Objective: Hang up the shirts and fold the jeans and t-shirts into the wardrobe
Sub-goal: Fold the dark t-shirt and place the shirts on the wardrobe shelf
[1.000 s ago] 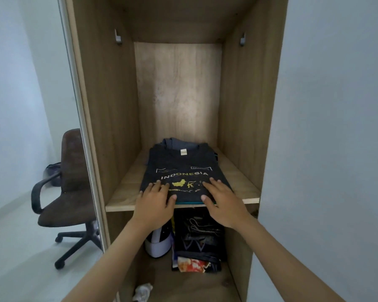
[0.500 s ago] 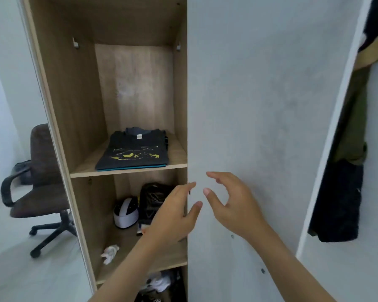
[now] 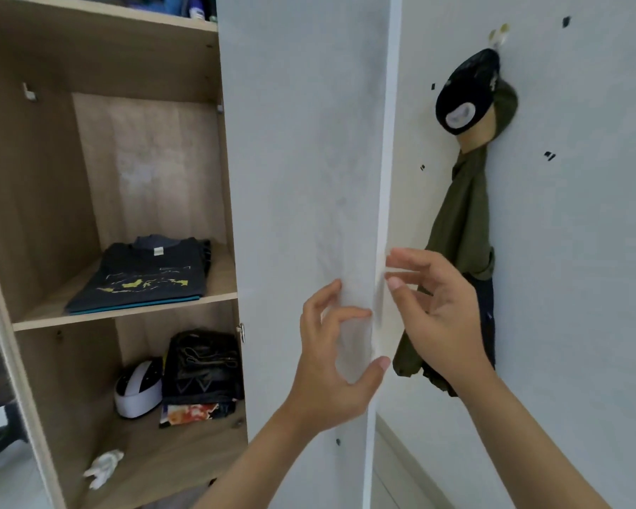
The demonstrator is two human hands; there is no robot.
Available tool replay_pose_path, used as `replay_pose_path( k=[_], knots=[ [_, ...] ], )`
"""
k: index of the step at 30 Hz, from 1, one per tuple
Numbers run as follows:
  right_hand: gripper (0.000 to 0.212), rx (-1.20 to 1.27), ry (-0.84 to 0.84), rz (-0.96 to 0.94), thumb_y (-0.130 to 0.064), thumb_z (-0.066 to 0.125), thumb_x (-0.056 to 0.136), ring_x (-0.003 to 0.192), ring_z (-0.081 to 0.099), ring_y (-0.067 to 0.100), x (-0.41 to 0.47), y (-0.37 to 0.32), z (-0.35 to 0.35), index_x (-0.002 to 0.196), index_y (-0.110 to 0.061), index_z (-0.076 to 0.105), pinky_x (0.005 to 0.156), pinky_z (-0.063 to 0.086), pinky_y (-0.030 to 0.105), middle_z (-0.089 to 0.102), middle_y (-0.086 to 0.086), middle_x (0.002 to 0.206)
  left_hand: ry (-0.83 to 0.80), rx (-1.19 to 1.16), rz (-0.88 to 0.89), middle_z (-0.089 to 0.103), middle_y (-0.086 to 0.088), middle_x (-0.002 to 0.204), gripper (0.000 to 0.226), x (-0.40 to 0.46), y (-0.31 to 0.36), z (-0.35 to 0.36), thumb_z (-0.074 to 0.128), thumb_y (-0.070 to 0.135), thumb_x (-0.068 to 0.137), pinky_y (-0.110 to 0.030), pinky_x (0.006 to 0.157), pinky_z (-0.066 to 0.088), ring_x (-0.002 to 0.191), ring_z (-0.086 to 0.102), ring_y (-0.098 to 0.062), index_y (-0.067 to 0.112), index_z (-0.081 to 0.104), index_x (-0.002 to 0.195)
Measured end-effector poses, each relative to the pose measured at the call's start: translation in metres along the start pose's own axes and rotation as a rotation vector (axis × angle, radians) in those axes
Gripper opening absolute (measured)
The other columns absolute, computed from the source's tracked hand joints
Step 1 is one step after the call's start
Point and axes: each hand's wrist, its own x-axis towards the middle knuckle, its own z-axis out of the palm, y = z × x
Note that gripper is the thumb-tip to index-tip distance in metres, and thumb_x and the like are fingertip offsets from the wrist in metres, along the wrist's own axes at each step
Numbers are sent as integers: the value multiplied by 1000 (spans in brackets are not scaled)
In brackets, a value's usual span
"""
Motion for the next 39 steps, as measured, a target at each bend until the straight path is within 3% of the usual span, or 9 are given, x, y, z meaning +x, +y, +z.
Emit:
replay_pose_path(
  k=[5,9,12,15,22,26,31,34,39],
  knots=[
    [25,141,-24,111,-5,67,85,82,68,23,5,8,0,102,-22,67,73,59,37,68,-7,104,-22,47,8,20,4,150,37,-9,-2,8,72,33,76,-9,108,19,143,19,-13,29,56,109],
    [26,286,-44,182,-1,66,84,80,65,34,4,6,1,101,-21,69,70,60,42,67,3,101,-46,86,20,18,4,153,41,-12,-3,6,73,19,78,-11,111,17,144,16,-13,32,56,114],
    [26,349,-65,225,1,67,82,80,62,40,4,1,2,100,-18,69,68,59,39,63,11,96,-48,25,-30,21,9,151,43,-14,-2,-3,73,18,78,-31,111,35,144,19,-14,35,56,114],
    [27,344,-102,238,2,68,82,72,62,27,4,-9,7,98,-20,69,68,59,37,62,4,90,-47,-28,-74,24,10,151,44,-17,2,-16,73,14,78,-50,105,42,143,21,-15,33,58,114],
    [30,380,-143,228,0,70,80,67,60,16,-14,-44,51,97,-25,71,63,57,29,64,-6,86,-27,-90,-59,27,10,152,43,-39,11,-68,71,3,78,-26,101,43,144,23,-14,26,58,112],
    [29,385,-183,186,-5,72,80,71,62,16,-27,-72,102,96,-29,72,64,58,29,68,-8,92,-6,-55,-71,30,-1,152,41,-57,13,-123,67,0,81,-46,102,45,143,27,-19,22,56,114],
    [29,475,-321,181,-4,67,85,89,67,19,-43,-98,181,105,-25,70,77,59,43,69,-2,108,10,-32,-148,42,-1,144,44,-80,5,-215,63,-5,84,-38,91,53,134,40,-25,23,54,117],
    [27,439,-414,156,-3,64,88,100,67,17,-58,-101,227,109,-19,68,84,57,32,69,-2,114,42,2,-180,51,6,132,47,-92,-8,-269,61,-4,86,-34,88,54,125,49,-24,28,52,118],
    [18,121,-632,202,-19,66,88,90,65,5,-122,-46,311,106,-20,68,80,53,21,69,-9,101,149,185,-243,55,21,119,46,-101,-45,-339,57,1,90,-19,89,51,115,57,-8,26,45,126]
  ],
)
